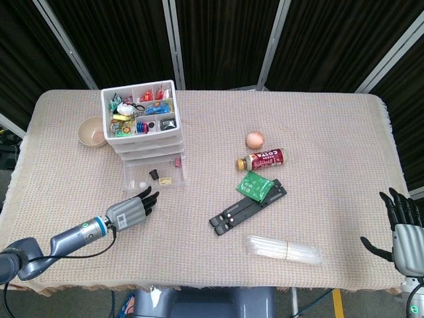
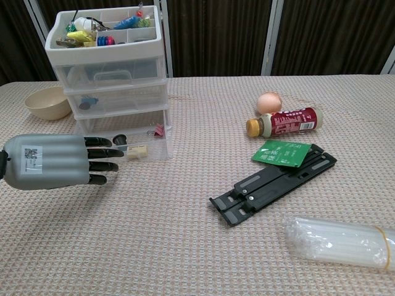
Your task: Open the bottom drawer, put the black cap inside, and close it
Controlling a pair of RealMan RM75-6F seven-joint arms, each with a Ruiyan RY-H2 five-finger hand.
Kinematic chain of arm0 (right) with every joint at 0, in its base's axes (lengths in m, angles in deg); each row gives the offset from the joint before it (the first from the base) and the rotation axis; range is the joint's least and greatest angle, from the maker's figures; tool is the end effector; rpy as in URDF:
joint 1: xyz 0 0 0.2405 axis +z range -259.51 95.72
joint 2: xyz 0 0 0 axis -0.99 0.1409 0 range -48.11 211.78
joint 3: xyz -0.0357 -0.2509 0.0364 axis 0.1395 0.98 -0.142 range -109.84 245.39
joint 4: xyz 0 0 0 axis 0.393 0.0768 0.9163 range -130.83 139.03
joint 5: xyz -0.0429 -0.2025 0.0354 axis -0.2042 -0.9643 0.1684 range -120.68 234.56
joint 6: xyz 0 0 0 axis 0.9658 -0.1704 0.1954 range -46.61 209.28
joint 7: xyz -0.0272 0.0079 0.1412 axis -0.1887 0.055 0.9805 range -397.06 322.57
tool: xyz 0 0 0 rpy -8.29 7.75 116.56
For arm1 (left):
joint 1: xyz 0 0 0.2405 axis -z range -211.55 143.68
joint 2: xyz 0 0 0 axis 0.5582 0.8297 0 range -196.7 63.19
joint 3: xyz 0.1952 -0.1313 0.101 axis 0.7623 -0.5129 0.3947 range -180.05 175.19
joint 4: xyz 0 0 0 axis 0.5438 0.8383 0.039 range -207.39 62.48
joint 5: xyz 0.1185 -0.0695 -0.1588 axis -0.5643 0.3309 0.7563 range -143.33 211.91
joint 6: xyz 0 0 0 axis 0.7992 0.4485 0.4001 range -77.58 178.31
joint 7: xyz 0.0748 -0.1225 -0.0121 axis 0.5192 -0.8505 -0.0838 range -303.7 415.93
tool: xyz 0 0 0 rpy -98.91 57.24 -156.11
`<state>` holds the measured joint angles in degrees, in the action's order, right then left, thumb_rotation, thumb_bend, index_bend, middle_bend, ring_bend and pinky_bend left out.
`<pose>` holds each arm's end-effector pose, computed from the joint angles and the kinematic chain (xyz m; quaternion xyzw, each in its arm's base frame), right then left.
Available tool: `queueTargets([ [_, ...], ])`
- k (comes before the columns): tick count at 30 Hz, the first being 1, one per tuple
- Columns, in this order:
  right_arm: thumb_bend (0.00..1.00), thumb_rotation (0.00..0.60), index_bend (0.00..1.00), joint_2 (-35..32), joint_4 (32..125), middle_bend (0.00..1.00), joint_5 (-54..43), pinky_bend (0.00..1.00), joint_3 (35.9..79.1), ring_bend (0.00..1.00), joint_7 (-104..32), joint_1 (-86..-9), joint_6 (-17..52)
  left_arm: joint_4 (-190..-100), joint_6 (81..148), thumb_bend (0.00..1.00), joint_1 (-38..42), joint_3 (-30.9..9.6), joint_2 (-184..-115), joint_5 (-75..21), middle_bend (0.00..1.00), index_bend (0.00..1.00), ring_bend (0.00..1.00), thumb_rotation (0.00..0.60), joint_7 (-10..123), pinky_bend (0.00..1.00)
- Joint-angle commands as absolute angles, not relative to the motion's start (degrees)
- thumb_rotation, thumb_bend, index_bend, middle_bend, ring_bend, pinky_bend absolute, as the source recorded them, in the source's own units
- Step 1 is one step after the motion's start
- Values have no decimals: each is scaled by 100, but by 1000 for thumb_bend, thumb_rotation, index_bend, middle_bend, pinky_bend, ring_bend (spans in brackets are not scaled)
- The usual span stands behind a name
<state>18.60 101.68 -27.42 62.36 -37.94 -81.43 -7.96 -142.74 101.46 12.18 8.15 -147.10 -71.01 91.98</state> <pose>-0.3038 -0.1652 0.1734 0.5370 -0.3992 0.4150 0.6165 -0.2231 0.3077 -0.0075 -0.9276 0.1610 -0.1293 0.3112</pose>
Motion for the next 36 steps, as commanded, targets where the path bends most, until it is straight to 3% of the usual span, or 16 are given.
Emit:
queueTargets([
  [1,66,600,85,1862,10169,0,-2739,0,6233,0,-3786,-8144,-798,-14241,10096,731,1247,763,-14780,-7078,143,311,30,600,9220,119],
  [36,66,600,85,1863,10181,0,-2751,0,6231,0,-3770,-8150,-813,-14082,9891,741,1287,724,-14912,-7081,143,309,30,600,9319,116],
])
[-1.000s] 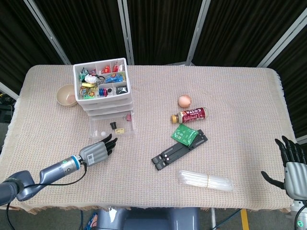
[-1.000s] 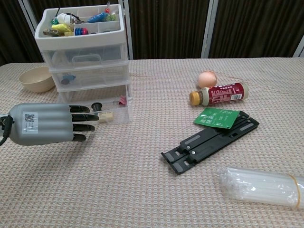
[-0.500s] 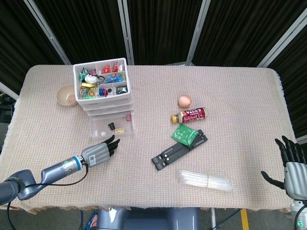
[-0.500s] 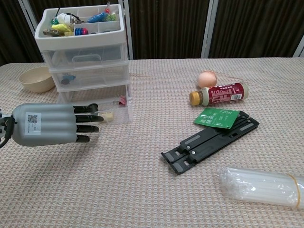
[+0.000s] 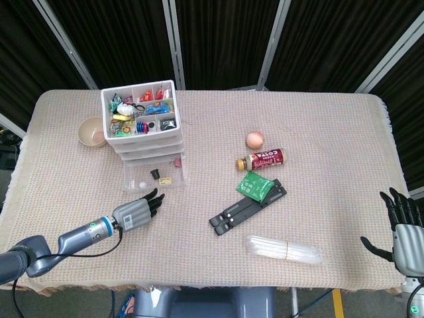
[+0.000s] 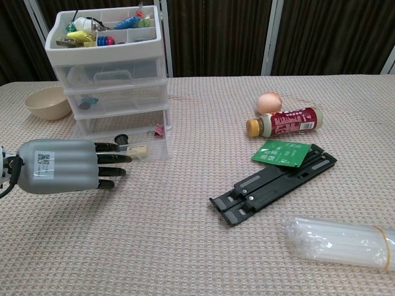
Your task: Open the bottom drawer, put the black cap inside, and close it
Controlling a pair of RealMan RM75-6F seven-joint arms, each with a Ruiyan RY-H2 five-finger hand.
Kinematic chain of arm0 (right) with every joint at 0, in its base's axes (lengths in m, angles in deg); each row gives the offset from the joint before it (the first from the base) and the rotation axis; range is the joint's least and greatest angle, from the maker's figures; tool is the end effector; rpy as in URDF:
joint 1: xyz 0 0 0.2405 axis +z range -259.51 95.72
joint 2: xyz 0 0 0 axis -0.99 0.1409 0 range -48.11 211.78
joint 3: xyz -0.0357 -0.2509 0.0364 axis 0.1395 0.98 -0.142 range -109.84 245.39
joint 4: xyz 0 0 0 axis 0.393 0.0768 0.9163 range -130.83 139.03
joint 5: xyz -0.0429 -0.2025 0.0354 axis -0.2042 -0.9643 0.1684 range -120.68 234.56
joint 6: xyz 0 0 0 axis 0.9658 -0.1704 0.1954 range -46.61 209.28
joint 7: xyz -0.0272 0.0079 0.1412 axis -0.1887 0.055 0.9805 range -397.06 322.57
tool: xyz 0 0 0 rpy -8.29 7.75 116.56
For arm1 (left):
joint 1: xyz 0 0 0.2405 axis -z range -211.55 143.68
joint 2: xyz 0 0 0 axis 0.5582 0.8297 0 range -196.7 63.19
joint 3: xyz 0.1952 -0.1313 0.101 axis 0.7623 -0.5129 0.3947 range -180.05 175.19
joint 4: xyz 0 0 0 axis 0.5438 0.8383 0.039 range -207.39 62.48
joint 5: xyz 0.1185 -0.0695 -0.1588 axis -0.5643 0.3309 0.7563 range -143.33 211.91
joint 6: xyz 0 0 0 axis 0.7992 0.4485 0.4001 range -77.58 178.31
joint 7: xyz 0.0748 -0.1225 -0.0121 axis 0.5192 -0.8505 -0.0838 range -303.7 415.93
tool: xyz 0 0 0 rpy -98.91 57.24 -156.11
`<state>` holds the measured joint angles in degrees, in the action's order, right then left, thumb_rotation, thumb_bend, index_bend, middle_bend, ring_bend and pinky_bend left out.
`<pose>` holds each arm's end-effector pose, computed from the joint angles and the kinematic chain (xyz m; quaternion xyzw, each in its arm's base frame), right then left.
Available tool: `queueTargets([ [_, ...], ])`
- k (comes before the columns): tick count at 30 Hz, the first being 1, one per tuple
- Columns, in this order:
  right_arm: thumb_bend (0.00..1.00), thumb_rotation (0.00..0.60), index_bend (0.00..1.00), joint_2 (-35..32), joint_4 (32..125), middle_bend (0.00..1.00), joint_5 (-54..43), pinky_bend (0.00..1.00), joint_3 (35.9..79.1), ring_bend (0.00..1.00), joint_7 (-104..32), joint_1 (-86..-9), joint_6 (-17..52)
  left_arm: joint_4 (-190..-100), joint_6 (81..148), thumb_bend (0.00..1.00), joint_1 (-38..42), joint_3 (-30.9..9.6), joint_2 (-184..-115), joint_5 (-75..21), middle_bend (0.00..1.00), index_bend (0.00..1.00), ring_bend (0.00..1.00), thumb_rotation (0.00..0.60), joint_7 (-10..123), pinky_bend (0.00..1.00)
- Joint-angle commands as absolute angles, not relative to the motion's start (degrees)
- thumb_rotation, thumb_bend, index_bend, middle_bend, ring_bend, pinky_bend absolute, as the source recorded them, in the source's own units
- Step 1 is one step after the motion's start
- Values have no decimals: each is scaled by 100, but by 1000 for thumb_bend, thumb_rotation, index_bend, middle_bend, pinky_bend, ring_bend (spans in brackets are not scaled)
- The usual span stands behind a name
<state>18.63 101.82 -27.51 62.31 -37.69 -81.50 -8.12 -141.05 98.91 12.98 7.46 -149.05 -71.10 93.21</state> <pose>-0.3031 -0.1650 0.1738 0.5353 -0.3998 0.4179 0.6156 -0.2210 0.3123 -0.0192 -0.9290 0.1759 -0.1155 0.3044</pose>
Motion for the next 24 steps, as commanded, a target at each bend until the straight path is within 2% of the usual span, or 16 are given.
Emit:
queueTargets([
  [1,66,600,85,1862,10181,0,-2751,0,6230,0,-3769,-8150,-813,-14047,9883,742,1279,696,-14915,-7039,143,309,30,600,9319,115],
  [24,65,600,85,1852,10204,0,-2747,0,6230,0,-3800,-8159,-827,-13474,9687,740,1243,348,-15215,-6498,143,305,30,600,9306,116],
])
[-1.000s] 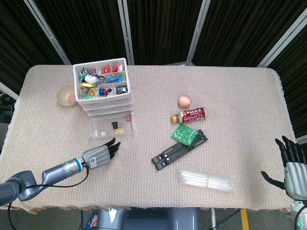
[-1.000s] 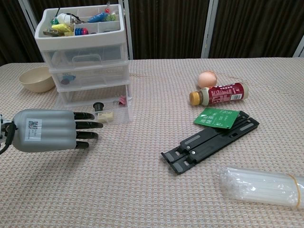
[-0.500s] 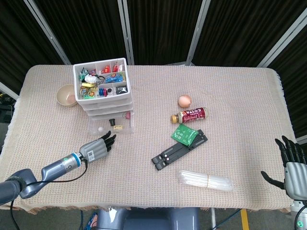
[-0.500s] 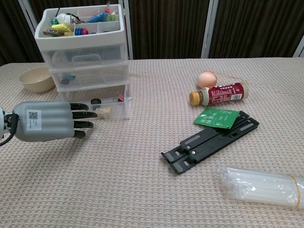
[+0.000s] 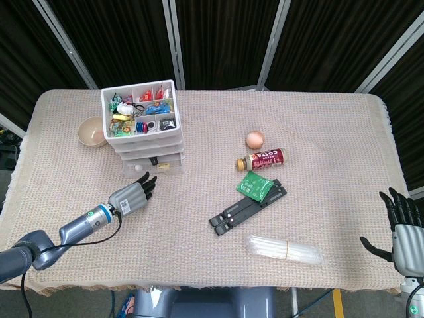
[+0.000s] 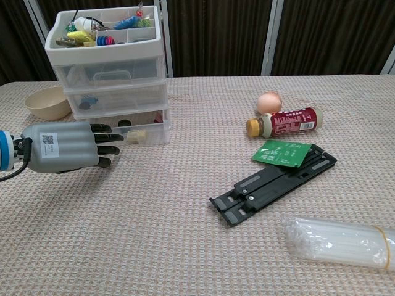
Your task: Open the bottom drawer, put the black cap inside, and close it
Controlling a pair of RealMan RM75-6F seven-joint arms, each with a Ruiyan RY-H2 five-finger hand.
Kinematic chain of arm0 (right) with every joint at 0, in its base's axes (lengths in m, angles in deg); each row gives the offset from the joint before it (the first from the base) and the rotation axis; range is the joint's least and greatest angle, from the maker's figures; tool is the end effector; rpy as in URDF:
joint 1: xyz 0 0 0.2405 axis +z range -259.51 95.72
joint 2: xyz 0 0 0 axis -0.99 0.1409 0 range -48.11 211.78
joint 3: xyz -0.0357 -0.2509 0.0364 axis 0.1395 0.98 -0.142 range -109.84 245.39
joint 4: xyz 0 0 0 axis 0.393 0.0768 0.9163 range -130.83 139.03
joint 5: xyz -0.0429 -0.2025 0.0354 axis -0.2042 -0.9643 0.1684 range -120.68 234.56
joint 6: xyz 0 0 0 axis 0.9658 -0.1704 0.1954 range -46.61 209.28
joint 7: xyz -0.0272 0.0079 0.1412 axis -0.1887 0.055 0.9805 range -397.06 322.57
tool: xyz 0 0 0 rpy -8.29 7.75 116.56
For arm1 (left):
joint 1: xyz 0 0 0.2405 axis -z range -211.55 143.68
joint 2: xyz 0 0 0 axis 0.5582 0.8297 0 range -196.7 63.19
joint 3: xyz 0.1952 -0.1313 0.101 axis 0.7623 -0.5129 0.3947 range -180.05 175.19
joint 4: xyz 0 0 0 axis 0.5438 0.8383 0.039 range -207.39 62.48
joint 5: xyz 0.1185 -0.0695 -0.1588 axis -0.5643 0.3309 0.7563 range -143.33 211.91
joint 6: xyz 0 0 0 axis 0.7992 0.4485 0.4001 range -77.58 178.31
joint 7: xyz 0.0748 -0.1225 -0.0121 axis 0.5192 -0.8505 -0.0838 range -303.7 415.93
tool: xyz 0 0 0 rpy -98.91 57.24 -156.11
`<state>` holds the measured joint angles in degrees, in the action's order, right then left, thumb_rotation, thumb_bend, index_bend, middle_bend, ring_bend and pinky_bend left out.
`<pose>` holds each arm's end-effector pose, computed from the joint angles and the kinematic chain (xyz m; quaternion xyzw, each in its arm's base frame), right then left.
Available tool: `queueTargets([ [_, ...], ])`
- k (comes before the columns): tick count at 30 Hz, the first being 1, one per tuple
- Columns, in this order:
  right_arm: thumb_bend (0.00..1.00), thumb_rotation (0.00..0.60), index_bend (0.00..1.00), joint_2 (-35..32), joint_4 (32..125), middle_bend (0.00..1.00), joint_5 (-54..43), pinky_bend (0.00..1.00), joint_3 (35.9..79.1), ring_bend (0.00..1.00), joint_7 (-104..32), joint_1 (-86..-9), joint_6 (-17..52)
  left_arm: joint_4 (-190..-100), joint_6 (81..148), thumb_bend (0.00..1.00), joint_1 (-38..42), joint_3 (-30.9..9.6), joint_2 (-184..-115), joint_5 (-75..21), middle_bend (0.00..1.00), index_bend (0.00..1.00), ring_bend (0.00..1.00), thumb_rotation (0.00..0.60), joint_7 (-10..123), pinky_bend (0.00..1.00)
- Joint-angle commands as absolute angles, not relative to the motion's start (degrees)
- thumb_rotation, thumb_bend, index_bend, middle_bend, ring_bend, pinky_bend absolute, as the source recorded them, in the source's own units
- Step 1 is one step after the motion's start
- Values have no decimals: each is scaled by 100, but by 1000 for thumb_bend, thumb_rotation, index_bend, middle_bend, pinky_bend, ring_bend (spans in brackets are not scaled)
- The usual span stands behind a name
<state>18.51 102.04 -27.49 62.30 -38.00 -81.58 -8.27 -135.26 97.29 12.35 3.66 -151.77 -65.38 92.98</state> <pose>-0.3024 -0.1645 0.1732 0.5343 -0.3998 0.4181 0.6164 -0.2271 0.3434 -0.0170 -0.9160 0.1370 -0.0998 0.3635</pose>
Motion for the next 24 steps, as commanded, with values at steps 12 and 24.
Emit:
queueTargets([
  [12,66,600,85,1864,10208,0,-2746,0,6229,0,-3778,-8158,-819,-13033,9519,741,1252,153,-15467,-6161,142,304,30,600,9300,116],
  [24,66,600,85,1865,10192,0,-2755,0,6230,0,-3770,-8162,-830,-12837,9468,741,1222,-76,-15601,-5783,142,303,30,600,9426,117],
])
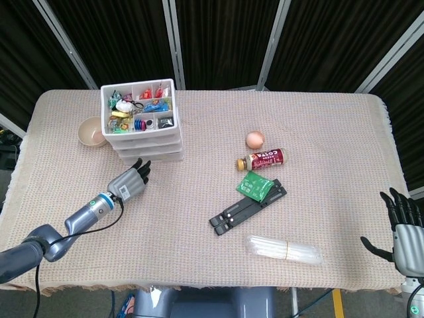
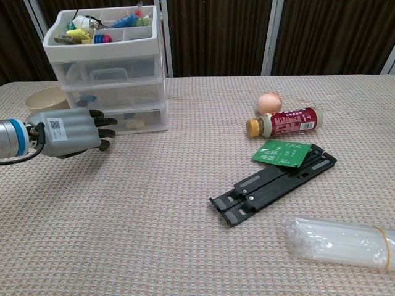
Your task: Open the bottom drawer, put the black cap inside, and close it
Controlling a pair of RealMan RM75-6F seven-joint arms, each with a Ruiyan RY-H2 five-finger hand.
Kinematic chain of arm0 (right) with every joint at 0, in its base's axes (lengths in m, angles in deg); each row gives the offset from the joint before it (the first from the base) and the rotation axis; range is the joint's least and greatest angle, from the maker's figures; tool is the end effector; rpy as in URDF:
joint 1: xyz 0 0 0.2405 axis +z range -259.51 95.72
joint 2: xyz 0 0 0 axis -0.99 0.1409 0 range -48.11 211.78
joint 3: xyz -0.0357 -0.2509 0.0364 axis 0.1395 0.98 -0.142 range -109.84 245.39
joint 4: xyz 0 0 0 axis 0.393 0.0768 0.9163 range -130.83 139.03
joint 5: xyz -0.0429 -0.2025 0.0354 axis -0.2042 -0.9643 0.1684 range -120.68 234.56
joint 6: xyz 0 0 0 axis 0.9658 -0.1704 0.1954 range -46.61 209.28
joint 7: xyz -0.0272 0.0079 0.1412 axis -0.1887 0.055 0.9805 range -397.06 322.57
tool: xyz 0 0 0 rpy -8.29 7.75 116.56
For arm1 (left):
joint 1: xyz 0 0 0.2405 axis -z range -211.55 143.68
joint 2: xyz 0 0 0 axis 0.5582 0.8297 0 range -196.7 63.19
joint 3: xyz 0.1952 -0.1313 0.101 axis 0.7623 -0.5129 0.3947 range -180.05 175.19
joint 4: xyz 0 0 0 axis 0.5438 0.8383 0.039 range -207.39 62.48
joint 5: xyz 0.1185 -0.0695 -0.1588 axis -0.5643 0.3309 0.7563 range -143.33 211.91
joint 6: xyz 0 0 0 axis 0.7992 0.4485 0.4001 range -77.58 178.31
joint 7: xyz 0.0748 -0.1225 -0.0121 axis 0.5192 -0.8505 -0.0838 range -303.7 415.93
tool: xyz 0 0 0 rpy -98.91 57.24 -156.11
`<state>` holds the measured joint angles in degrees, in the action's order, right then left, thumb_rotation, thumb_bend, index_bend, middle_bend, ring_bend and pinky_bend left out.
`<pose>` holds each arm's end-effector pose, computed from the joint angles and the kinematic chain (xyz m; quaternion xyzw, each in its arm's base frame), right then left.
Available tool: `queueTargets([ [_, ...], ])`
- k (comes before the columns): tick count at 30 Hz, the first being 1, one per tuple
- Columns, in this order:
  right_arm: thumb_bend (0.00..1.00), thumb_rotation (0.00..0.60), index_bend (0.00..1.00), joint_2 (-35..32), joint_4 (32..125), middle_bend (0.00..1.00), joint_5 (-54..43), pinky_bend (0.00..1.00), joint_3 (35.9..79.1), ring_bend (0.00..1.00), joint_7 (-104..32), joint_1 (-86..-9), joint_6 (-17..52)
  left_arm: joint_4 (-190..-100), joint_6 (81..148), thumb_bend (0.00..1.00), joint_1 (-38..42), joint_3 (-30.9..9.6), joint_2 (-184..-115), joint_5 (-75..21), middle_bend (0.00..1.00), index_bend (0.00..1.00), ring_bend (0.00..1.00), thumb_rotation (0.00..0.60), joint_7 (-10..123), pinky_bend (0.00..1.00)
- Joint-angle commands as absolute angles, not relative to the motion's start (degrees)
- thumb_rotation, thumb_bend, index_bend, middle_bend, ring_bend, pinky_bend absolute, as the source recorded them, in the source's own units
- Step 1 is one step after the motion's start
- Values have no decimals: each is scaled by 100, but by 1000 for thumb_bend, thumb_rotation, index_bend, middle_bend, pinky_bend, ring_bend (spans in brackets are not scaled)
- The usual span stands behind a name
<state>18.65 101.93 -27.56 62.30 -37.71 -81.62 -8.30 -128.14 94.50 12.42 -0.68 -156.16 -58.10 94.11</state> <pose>-0.3028 -0.1643 0.1741 0.5342 -0.3995 0.4186 0.6162 -0.2314 0.3762 -0.0191 -0.8971 0.0909 -0.0809 0.4247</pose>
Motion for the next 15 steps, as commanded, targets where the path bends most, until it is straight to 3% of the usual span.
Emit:
queueTargets([
  [1,65,600,85,1865,10192,0,-2753,0,6230,0,-3769,-8162,-827,-12884,9495,741,1208,-63,-15576,-5788,142,303,30,600,9425,117],
  [6,66,600,85,1860,10176,0,-2754,0,6235,0,-3780,-8157,-813,-13276,9768,737,1104,52,-15384,-5917,140,289,30,600,9343,118],
  [11,66,600,85,1857,10158,0,-2745,0,6229,0,-3794,-8154,-810,-14197,10607,709,703,234,-14942,-6131,130,256,30,600,9004,118],
  [13,66,600,85,1853,10160,0,-2763,0,6228,0,-3803,-8152,-823,-14562,11054,635,491,307,-14715,-6241,123,247,29,600,8935,113],
  [15,66,600,85,1848,10162,0,-2783,0,6231,0,-3818,-8152,-834,-14863,11477,439,274,337,-14526,-6288,109,217,29,600,8870,101],
])
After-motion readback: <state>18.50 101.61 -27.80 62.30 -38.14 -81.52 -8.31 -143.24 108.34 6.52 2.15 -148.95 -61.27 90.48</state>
